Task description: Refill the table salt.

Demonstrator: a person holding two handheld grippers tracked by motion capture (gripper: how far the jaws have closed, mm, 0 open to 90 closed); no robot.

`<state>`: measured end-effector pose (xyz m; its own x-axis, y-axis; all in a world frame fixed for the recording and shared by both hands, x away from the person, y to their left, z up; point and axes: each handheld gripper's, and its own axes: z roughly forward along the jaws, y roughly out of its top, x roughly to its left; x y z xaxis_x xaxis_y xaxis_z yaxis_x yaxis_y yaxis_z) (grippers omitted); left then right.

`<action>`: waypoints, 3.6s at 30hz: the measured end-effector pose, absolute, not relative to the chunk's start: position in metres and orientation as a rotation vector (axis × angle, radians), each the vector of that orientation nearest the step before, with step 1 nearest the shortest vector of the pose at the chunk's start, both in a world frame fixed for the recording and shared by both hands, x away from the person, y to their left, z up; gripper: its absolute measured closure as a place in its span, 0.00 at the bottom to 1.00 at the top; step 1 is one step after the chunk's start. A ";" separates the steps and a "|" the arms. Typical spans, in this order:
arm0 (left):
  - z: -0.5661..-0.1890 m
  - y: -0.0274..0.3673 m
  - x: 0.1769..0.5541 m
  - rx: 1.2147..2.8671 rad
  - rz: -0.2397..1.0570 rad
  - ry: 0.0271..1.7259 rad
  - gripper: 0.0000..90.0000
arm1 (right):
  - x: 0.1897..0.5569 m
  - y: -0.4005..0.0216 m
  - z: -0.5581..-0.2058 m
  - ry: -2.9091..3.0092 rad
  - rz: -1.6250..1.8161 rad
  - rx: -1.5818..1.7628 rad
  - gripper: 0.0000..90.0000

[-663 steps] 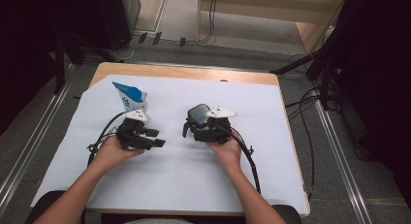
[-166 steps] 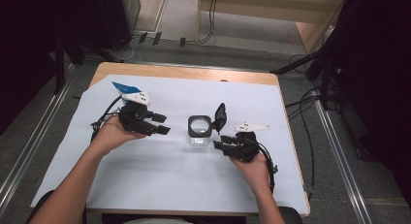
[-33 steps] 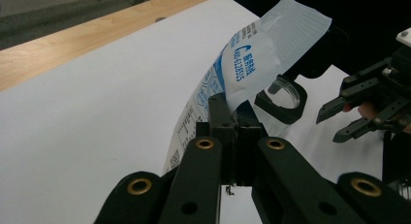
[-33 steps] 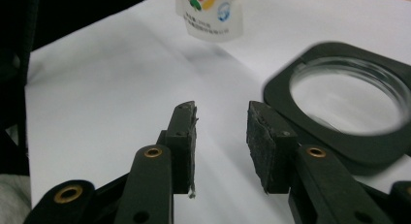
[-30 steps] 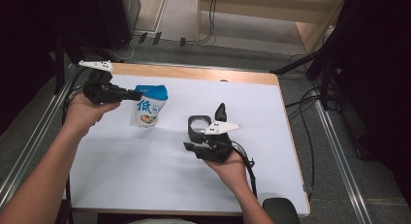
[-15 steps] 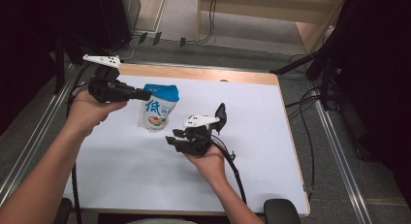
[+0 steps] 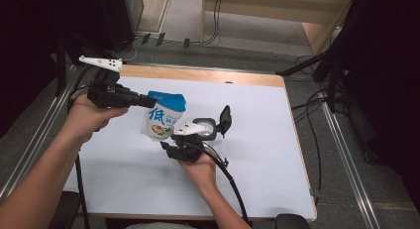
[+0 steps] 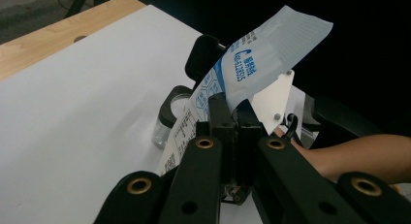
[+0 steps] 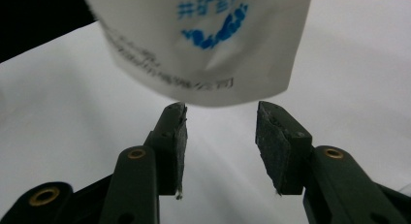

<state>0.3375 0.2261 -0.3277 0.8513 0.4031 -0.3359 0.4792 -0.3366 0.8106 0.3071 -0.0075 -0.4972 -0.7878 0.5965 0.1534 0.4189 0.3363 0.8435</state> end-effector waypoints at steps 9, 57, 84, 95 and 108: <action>-0.332 0.220 0.344 1.969 -0.155 0.656 1.00 | 0.313 -0.004 -0.508 2.318 1.490 0.998 0.58; -0.350 0.184 0.364 2.043 -0.085 0.742 1.00 | 0.291 0.005 -0.509 2.348 1.525 0.751 0.59; -0.372 0.172 0.366 2.073 -0.147 0.730 0.92 | 0.288 -0.001 -0.513 2.386 1.571 0.766 0.65; -0.366 0.164 0.366 2.087 -0.072 0.761 1.00 | 0.289 -0.003 -0.509 2.332 1.577 0.797 0.60; -0.374 0.162 0.362 2.102 -0.116 0.709 0.88 | 0.292 -0.009 -0.508 2.329 1.684 0.851 0.67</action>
